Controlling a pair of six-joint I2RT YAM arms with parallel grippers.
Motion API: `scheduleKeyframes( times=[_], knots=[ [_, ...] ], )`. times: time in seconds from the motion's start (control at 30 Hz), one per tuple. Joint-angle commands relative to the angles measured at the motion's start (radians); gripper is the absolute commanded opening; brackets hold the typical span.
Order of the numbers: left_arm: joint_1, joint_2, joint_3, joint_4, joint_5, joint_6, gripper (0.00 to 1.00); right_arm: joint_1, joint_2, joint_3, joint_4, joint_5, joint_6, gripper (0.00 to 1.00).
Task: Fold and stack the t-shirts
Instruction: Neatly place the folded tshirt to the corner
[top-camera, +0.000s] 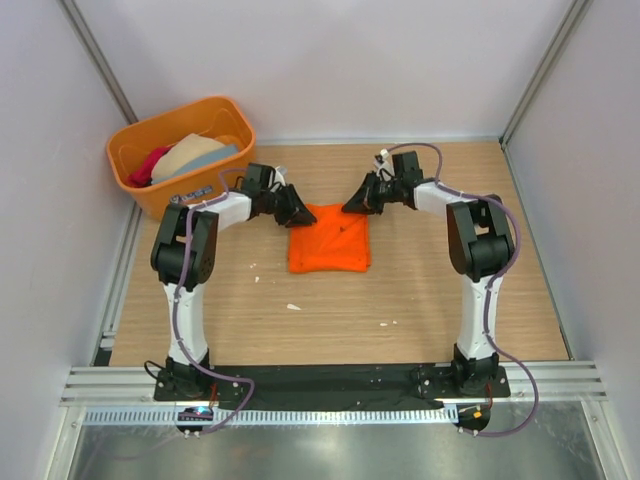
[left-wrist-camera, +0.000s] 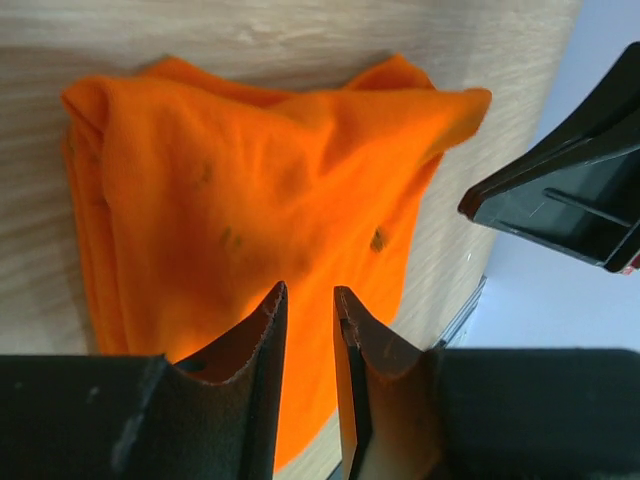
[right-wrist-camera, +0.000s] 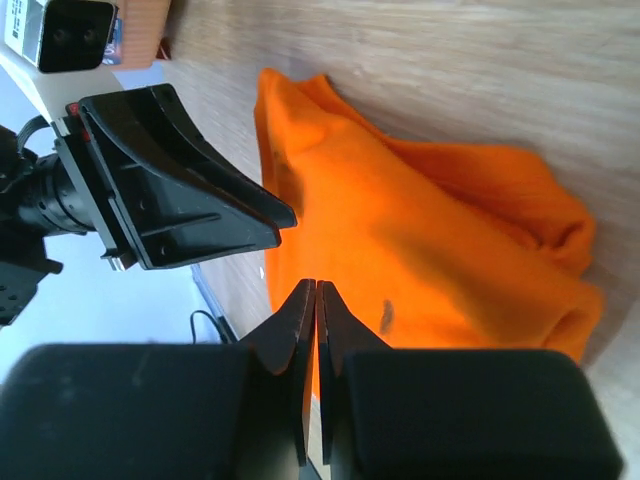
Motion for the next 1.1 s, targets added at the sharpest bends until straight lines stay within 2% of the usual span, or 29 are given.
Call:
scheduleKeyframes(
  times=[0.0, 0.03, 0.1, 0.13, 0.17, 0.2, 0.23, 0.3, 0.33, 0.4, 0.43, 0.5, 0.63, 0.67, 0.8, 0.9, 1.07],
  knots=[
    [0.002, 0.030, 0.032, 0.161, -0.021, -0.073, 0.26, -0.022, 0.045, -0.053, 0.384, -0.104, 0.181, 0.09],
    [0.005, 0.039, 0.037, 0.186, -0.039, -0.084, 0.25, -0.033, 0.070, -0.071, 0.494, -0.111, 0.215, 0.09],
    [0.008, 0.062, 0.041, 0.197, -0.068, -0.093, 0.24, -0.051, 0.130, -0.085, 0.590, -0.108, 0.311, 0.09],
    [0.010, 0.078, 0.041, 0.198, -0.081, -0.090, 0.24, -0.071, 0.192, -0.100, 0.736, -0.111, 0.359, 0.09],
    [0.011, 0.084, 0.040, 0.200, -0.091, -0.087, 0.23, -0.082, 0.219, -0.105, 0.801, -0.111, 0.404, 0.09],
    [0.013, 0.090, 0.041, 0.200, -0.116, -0.081, 0.23, -0.089, 0.240, -0.113, 0.875, -0.108, 0.527, 0.09],
    [0.016, 0.105, 0.049, 0.188, -0.122, -0.076, 0.22, -0.099, 0.275, -0.128, 0.979, -0.107, 0.568, 0.09],
    [0.024, 0.113, 0.058, 0.180, -0.136, -0.075, 0.22, -0.117, 0.280, -0.131, 0.927, -0.079, 0.568, 0.10],
    [0.024, 0.112, 0.067, 0.169, -0.144, -0.073, 0.25, -0.120, 0.276, -0.122, 0.809, -0.073, 0.488, 0.11],
    [0.025, 0.101, 0.092, 0.145, -0.136, -0.062, 0.26, -0.120, 0.240, -0.105, 0.684, -0.058, 0.395, 0.11],
    [0.022, 0.074, 0.110, 0.134, -0.134, -0.062, 0.30, -0.120, 0.221, -0.088, 0.579, -0.050, 0.305, 0.14],
    [0.017, 0.046, 0.121, 0.131, -0.134, -0.065, 0.34, -0.120, 0.173, -0.061, 0.496, -0.051, 0.242, 0.17],
    [0.013, 0.015, 0.165, 0.134, -0.119, -0.090, 0.38, -0.117, 0.109, 0.108, 0.101, 0.007, 0.024, 0.20],
    [0.011, 0.020, 0.175, 0.135, -0.101, -0.091, 0.38, -0.114, 0.098, 0.125, 0.064, 0.020, -0.020, 0.24],
    [0.010, 0.088, 0.199, 0.160, -0.066, -0.117, 0.35, -0.094, 0.021, 0.117, 0.053, 0.031, -0.004, 0.29],
    [0.002, 0.130, 0.178, 0.311, -0.046, -0.176, 0.33, -0.041, 0.016, 0.091, 0.101, -0.016, 0.058, 0.30],
    [0.008, 0.259, 0.221, 0.366, -0.052, -0.236, 0.31, 0.012, 0.055, -0.105, 0.441, -0.039, 0.234, 0.27]
  ],
)
